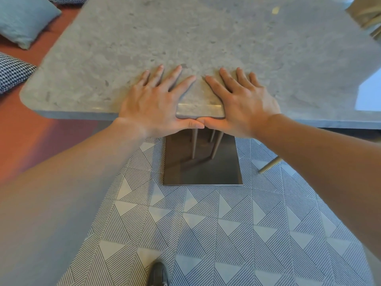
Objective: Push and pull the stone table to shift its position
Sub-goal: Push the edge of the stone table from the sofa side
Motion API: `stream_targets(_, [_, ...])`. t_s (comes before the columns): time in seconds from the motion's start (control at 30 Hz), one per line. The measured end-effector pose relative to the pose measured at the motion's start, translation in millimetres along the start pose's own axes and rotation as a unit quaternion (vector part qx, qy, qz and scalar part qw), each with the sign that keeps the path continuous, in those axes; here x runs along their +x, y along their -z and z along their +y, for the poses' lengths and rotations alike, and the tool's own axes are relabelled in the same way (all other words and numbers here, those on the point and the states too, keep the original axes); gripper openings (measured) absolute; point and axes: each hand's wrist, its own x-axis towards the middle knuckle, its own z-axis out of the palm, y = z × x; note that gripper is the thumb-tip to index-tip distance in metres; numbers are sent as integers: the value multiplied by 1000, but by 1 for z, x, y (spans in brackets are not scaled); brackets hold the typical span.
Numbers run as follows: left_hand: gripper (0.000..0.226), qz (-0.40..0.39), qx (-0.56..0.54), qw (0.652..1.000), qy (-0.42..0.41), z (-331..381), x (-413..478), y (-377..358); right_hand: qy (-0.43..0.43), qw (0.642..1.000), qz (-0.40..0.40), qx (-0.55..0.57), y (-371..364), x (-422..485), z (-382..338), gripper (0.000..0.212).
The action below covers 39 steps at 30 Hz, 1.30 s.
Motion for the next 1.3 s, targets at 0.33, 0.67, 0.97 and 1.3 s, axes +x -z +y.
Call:
stream_targets(0.33, [131,0,1,1000,-15,-27,15,-4,-18,1000,0,-2,2,23,-12,120])
stream_targets(0.67, [131,-5,-8,1000,-24,-45,25,-5,-34,999,-7,-6,4,37,-19,119])
stream_targets(0.97, [132,5,-8,1000,-29,-44,24,-8,-38,999,-10,-8,4,36,-21,119])
stream_targets(1.3, [135,7,-26,999,-18,-43,22,-7,-50,999,13,-1,1,34,-21,118])
